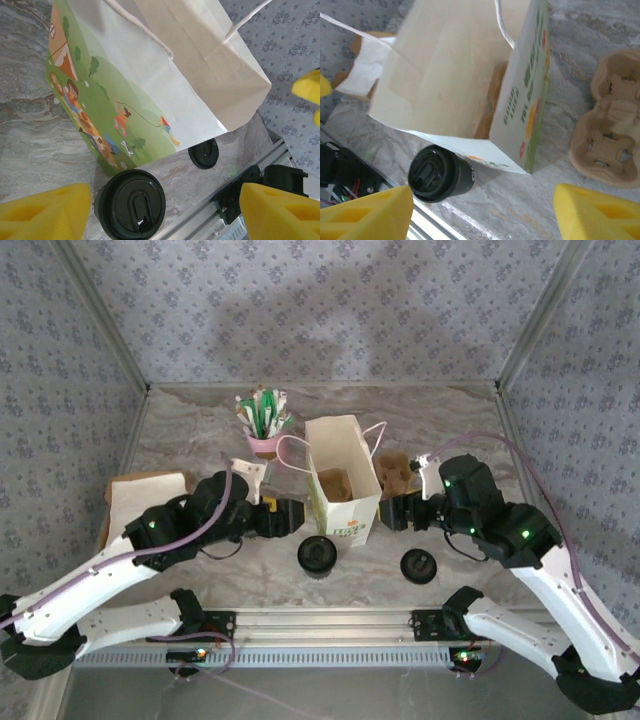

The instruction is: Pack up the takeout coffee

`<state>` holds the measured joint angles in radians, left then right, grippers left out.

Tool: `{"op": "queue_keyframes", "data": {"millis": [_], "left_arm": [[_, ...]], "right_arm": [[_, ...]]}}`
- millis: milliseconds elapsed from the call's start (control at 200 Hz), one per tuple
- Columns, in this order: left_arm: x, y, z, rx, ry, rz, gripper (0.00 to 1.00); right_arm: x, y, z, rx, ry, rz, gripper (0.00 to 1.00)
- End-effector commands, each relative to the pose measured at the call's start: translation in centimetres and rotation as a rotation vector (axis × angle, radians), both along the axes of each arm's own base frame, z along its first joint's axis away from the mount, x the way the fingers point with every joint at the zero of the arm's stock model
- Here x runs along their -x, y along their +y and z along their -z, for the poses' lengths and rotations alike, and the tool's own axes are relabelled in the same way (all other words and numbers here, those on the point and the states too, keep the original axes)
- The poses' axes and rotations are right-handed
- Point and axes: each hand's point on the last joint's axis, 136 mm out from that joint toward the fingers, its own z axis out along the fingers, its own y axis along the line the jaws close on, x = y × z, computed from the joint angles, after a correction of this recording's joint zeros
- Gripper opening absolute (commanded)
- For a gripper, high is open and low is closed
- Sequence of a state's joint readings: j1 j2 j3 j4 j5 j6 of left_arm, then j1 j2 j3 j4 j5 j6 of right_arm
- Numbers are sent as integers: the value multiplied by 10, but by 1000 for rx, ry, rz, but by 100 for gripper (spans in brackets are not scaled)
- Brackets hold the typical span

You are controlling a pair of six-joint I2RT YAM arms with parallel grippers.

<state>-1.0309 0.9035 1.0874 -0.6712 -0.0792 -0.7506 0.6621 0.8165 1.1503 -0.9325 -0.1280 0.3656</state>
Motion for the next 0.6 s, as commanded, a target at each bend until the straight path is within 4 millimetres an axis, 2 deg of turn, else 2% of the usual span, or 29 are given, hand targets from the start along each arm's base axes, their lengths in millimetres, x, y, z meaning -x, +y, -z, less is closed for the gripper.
{"op": "queue_keyframes", "data": {"millis": [0, 285, 445, 595], "left_arm": [[-4, -7, -2, 22, -20, -8, 75], [-9, -11, 27, -25, 21, -25, 71], [-13, -12, 35, -9, 11, -48, 70], [-18, -17, 42, -10, 3, -57, 70]], "right_arm": [[-2, 0, 7, 8, -12, -12, 74], [-4, 2, 52, 13, 22, -3, 61], [-6, 7, 74, -27, 46, 19, 54], [-8, 10, 94, -33, 66, 26, 52]]}}
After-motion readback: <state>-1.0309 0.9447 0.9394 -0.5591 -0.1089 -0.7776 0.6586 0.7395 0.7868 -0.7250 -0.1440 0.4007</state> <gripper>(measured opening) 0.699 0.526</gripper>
